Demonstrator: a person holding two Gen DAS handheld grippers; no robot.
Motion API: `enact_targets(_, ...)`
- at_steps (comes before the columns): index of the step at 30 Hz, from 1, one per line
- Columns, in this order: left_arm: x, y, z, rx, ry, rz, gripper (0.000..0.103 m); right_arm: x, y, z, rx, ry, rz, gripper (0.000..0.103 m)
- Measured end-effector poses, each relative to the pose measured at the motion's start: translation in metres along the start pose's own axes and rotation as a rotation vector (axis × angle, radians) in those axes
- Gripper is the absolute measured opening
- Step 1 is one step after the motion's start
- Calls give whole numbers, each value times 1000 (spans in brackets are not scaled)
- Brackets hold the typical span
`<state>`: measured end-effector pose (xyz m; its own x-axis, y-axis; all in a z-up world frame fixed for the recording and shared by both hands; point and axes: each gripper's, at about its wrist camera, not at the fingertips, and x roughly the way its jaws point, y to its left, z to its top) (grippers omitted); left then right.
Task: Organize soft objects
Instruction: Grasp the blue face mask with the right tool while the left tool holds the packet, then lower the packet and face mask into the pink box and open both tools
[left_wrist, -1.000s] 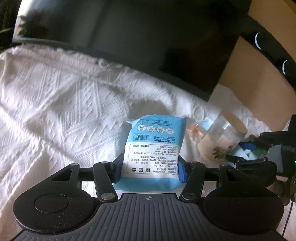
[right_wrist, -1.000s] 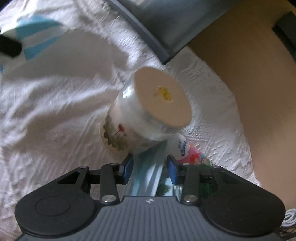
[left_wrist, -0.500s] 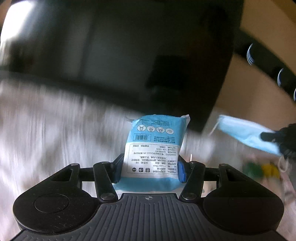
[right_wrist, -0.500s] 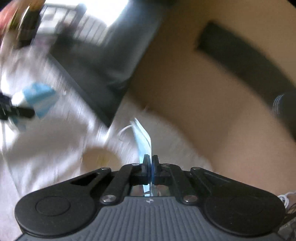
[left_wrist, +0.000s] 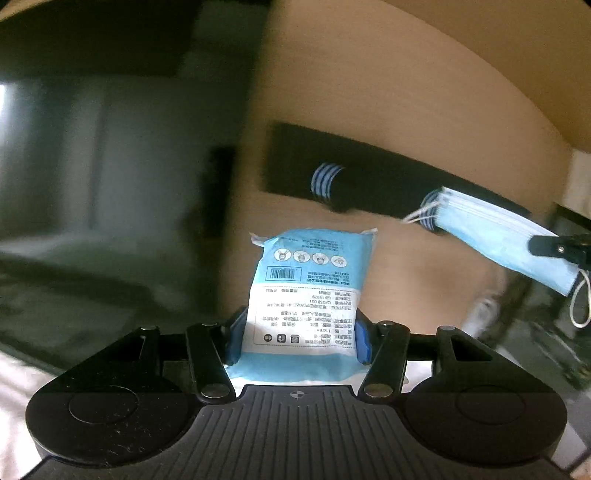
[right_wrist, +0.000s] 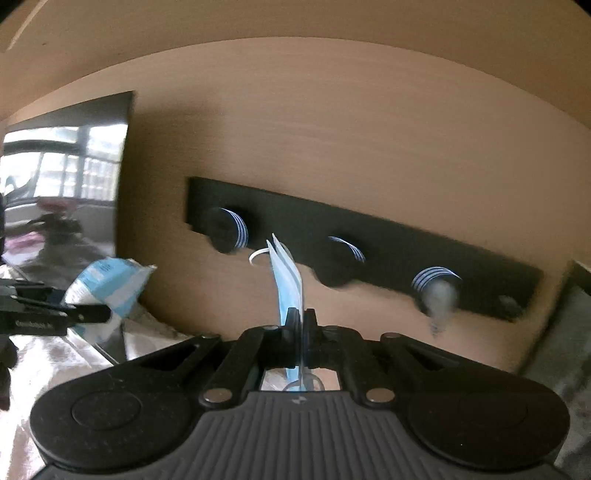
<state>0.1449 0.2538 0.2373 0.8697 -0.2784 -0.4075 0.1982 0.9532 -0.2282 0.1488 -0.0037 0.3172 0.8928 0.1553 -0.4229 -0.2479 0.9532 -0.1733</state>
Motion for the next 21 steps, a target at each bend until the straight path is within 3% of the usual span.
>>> enact_targets(5,46,-60,-16,2,116,-141,60,-3,-52,-32,123,55,11,2)
enact_targets(11,110,-116,-72,-112,338,-313,61,-2,-90,-72,232,136,30,2)
enact_targets(13,130,-127,-91,-107,402,-305,61,5,-96,-87,272,172,52,2)
enact_targets(15,146,-144,-112,-29,455,-244,65,8,-100,-106,297,210,66,2)
enact_targets(16,150,-153,-121,32,460,-214,74,14,-100,-114,315,233,78,2)
enact_targets(17,152,-160,-127,88,461,-193,76,21,-100,-125,337,262,96,2)
enact_targets(21,144,-168,-137,161,437,-187,75,58,-96,-166,402,393,126,2)
